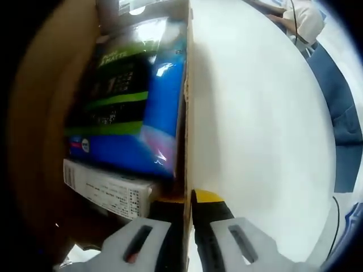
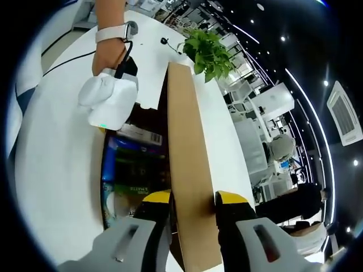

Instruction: Operate the shoe box by opening the lid, removing the specified soft item, and placing it in the target area until the item is outside and the box remains undamaged.

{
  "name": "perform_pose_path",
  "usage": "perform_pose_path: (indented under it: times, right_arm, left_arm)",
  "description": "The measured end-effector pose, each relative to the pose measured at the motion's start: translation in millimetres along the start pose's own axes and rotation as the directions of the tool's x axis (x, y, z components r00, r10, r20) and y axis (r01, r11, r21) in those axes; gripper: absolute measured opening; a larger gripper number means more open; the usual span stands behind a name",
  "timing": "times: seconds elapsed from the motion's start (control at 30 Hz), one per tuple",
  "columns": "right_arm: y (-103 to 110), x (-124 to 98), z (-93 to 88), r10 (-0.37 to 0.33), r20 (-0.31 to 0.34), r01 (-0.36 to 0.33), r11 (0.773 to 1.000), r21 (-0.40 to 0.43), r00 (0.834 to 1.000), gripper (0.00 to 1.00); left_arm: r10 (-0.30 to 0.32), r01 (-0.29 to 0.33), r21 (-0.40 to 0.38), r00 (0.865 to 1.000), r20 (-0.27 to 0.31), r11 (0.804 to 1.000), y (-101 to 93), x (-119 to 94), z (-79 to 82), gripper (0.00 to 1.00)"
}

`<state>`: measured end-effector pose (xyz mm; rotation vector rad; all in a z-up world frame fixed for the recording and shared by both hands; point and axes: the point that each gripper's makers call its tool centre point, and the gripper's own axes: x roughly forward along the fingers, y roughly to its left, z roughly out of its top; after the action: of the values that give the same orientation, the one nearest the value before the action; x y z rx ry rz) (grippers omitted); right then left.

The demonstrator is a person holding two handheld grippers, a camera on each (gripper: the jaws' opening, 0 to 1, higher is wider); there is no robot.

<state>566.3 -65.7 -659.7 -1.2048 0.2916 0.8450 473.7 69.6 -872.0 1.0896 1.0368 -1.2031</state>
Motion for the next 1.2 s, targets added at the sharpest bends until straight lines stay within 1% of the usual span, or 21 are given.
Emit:
perform_pose_path:
  times: [0.57,0.7,0.8,1.0,1.1,1.2]
  right_arm:
    - [-13,6,-2.6,-0.001,-0.003,0.001,1.0,-0.004,1.0,0.27]
    - [-16,8,-3.0,-0.006,0.001,0.006,1.0,0.005,1.0,0.26]
    - [-16,8,-2.1,-0.008,-0.002,0.008,1.0,0.001,1.0,0.26]
    - [-22,12,-2.9,-0.018,-0.004,0.018,1.0,0.005,1.0,0.26]
    - [-20,12,-2.8,-0.023,-0.014,0.023,0.999,-0.025,1.0,0.25]
    - [-20,11,-2.6,-0.026,-0.014,0.025,0.999,-0.038,1.0,0.25]
  left_arm:
    - [0.002,-0.002,-0.012,1.0,0.005,1.0,-0.9,0,1.0,0.02]
    - [-0.005,0.006,-0.038,1.0,0.015,0.999,-0.3,0,0.7,0.02]
    - [-0.003,0.003,-0.015,1.0,0.016,1.0,-1.5,-2,1.6,0.02]
    - [0.002,-0.001,-0.023,1.0,0.009,1.0,-0.5,-4,1.9,0.02]
    - [0.004,-0.004,-0.018,1.0,0.007,1.0,-0.6,-5,2.1,0.02]
    - [0.006,-0.006,-0.011,1.0,0.005,1.0,-0.3,-5,1.7,0.02]
